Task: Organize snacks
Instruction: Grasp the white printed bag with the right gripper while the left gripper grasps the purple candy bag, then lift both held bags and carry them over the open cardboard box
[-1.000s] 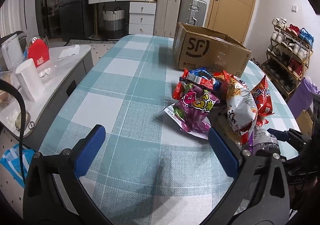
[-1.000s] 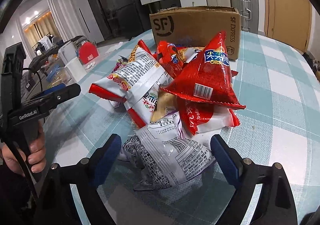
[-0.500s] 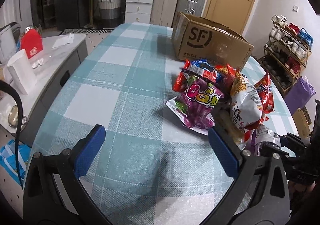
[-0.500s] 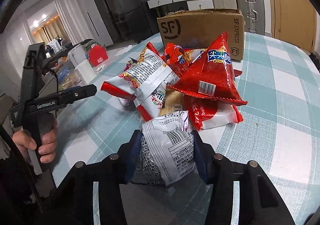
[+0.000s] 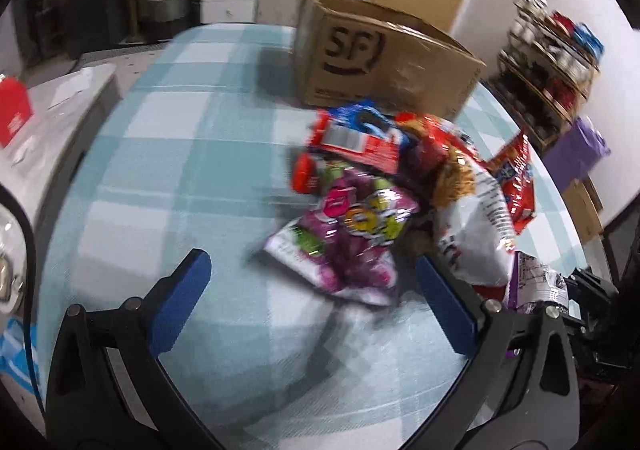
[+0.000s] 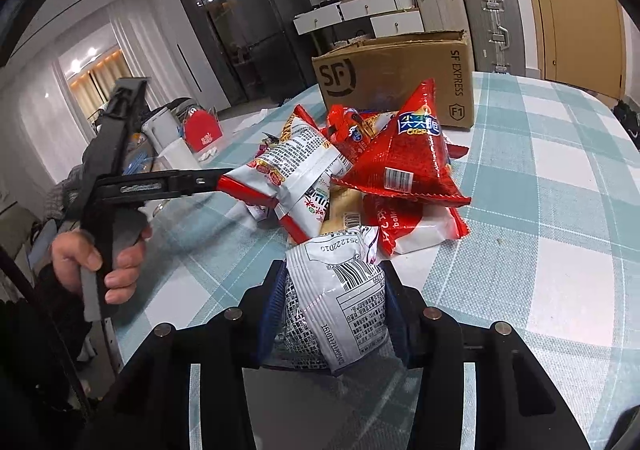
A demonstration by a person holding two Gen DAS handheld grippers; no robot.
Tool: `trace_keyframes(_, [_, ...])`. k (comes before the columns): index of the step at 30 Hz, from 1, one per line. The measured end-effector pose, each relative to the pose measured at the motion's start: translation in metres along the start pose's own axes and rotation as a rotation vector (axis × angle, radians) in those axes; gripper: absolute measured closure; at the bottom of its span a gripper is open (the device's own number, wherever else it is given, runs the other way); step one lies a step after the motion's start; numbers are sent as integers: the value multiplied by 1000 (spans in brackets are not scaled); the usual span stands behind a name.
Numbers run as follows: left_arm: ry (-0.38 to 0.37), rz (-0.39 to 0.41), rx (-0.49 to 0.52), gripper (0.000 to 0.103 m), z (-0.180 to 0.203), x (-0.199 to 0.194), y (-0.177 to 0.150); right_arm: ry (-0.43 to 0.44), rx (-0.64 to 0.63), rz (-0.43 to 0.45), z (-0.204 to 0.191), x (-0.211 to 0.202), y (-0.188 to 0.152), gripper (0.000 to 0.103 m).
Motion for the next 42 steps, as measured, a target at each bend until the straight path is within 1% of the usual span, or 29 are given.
trace_keyframes(2, [0, -21, 6, 1, 4, 14, 10, 4, 6, 8, 2, -5, 0, 57])
trace_keyframes(6, [-36, -49, -16, 2, 10, 37, 19, 3, 11, 21, 1, -10, 0, 57])
trace_keyframes(9, [-46, -56, -21, 6, 9, 48, 27, 3, 11, 24, 3, -12, -1, 57])
trace_keyframes(12, [-78, -53, -23, 17, 10, 53, 34, 0, 18, 24, 5, -13, -2, 57])
trace_keyframes(13, [-93, -50, -23, 26, 9, 52, 35, 1, 23, 23, 6, -13, -2, 57])
trace_keyframes(14, [-108, -49, -23, 40, 8, 53, 39, 1, 25, 23, 7, -12, -2, 57])
trace_keyframes(16, [-141, -59, -26, 50, 7, 55, 41, 3, 28, 21, 8, -11, -2, 57])
trace_keyframes(17, [-141, -53, -18, 57, 6, 59, 47, 1, 29, 21, 8, -10, -2, 57])
trace_keyframes(19, [-160, -40, -19, 64, 8, 57, 44, 2, 32, 19, 8, -10, -2, 57])
trace_keyframes(20, [-154, -36, -20, 69, 6, 61, 49, -1, 34, 20, 8, -10, -2, 57])
trace_keyframes(23, [-170, -35, -30, 72, 3, 66, 55, 3, 39, 26, 6, -13, 0, 57])
trace_keyframes(25, [-191, -21, -41, 73, 5, 48, 37, 2, 33, 34, 3, -17, 3, 57])
trace_keyframes(27, [-191, -3, -40, 73, 5, 38, 31, 0, 27, 43, 0, -20, 5, 57])
trace_keyframes(29, [-191, 26, -35, 73, 5, 28, 34, -4, 22, 56, -4, -25, 9, 57])
trace_keyframes(30, [-198, 36, -37, 73, 9, 14, 23, -3, 21, 61, -6, -27, 10, 57])
trace_keyframes(33, [-196, 77, -30, 73, 11, -17, 12, 0, 23, 79, -8, -33, 17, 57])
trace_keyframes(34, [-194, 92, -23, 73, 12, -25, 14, 4, 25, 87, -10, -35, 20, 57])
trace_keyframes(37, [-177, 136, -2, 73, 17, -62, -1, 11, 22, 114, -16, -45, 31, 57])
trace_keyframes(42, [-200, 184, 29, 73, 24, -110, 5, 31, 8, 164, -23, -61, 58, 57])
Point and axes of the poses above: each gripper's, at about its wrist camera, not at the fingertips, and x roughly the way its jaws point, z to its right, y to its top, the point moved 3 cm from there along x, roughly the way its jaws point, and after that the axes turned 6 degrees about -x, right-handed, at the moved point
